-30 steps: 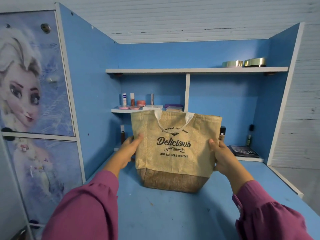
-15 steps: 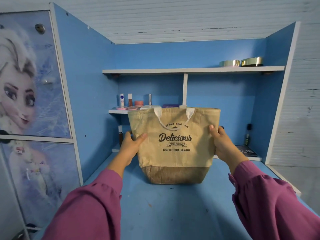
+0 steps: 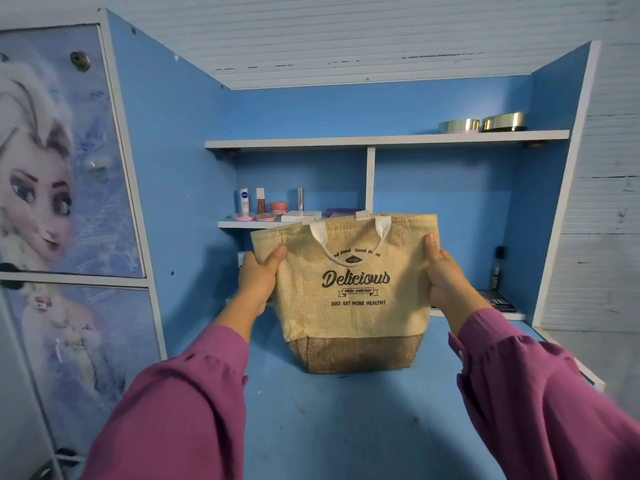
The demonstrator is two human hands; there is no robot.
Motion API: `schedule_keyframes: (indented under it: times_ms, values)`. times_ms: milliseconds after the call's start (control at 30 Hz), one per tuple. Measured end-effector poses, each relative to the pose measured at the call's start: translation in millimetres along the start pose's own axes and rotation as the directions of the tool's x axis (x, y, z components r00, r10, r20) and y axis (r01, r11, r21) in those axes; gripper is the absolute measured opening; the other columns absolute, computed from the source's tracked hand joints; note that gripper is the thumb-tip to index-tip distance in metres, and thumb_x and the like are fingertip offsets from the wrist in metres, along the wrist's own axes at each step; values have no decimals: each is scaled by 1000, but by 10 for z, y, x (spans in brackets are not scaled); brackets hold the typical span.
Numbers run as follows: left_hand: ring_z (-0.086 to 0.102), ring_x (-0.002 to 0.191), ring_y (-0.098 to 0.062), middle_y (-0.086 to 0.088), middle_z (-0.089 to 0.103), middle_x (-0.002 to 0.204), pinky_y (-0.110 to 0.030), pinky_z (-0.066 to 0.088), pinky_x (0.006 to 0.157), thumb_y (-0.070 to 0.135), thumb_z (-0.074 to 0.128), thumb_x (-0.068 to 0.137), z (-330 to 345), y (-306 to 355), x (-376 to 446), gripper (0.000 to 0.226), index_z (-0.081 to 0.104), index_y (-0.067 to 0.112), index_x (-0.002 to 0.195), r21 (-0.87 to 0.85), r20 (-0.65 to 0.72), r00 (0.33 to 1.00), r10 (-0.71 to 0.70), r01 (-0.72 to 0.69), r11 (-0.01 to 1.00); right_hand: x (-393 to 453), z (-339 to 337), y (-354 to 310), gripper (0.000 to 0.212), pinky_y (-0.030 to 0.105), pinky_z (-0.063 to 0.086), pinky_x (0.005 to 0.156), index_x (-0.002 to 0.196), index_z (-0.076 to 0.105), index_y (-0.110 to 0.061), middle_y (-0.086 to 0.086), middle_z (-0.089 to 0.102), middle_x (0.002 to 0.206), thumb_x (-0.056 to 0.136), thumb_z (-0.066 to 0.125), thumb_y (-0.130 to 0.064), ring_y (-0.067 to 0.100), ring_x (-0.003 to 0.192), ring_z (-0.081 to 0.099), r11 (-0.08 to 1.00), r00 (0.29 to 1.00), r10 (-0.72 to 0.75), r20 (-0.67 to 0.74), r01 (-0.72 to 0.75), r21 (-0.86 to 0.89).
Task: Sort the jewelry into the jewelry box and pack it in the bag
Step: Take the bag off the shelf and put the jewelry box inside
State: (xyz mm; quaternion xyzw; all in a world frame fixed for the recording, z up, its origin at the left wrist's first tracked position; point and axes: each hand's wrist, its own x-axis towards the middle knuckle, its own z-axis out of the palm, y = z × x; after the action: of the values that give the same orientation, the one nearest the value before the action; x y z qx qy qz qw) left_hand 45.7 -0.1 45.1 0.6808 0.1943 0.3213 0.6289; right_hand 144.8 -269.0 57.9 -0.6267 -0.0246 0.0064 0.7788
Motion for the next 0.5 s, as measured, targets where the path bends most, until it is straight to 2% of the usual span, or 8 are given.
schedule_keyframes:
  times_ms: [33,100,167,267,333,400,467,500]
  values:
    - [58,105,-26,-5,58,115,-50,52,83,50,65,83,-12,-14,-13,51,46,16,115,-6,4,1000,-3,3,1000,4,-9,9,51,46,41,101,119,48,-15,2,53,116,91,43,-57,25,107,51,1000,1000,-2,-3,2,-4]
    - [57,105,-25,-3,58,119,-55,50,87,52,62,84,-45,-44,-50,53,45,19,122,-17,52,998,-26,27,999,9,-59,40,51,51,40,102,114,48,-17,4,55,124,88,44,-61,27,111,52,1000,1000,0,10,0,-20]
    - [54,111,-22,1,54,127,-57,44,95,56,62,83,-105,-89,-106,66,37,25,135,-4,141,987,-79,80,997,31,-163,109,65,58,40,100,127,44,-20,2,50,130,82,48,-67,30,117,49,997,998,44,53,-40,-73]
    - [41,131,-31,-4,39,147,-63,35,102,59,68,69,-190,-233,-179,96,21,29,147,100,244,945,-217,198,975,3,-342,286,89,66,38,95,140,32,-27,2,44,134,67,60,-69,34,123,45,965,973,162,164,-122,-233]
    - [33,137,-34,-6,31,153,-63,37,100,51,75,61,-185,-334,-264,112,10,32,150,148,319,906,-277,241,959,-46,-400,412,101,69,39,92,141,29,-31,4,44,138,55,76,-56,37,121,48,939,951,228,207,-159,-306]
    - [41,131,-31,-5,37,148,-61,42,97,32,84,62,-131,-430,-323,116,7,32,149,139,365,884,-293,259,956,-63,-405,515,103,67,44,88,139,30,-30,6,49,133,52,86,-34,36,115,52,936,948,247,200,-181,-301]
    - [51,115,-24,-5,45,140,-48,49,90,10,84,66,-75,-502,-329,111,11,27,148,119,340,908,-243,215,969,-63,-375,571,93,63,46,86,136,34,-26,6,52,127,60,86,-13,35,111,53,945,960,225,169,-173,-278]
    - [52,111,-22,-6,47,138,-42,49,87,5,83,67,-61,-527,-325,109,14,23,148,124,312,928,-202,171,977,-63,-363,579,83,60,49,82,133,37,-22,7,54,124,66,82,-5,35,109,54,954,969,197,151,-154,-258]
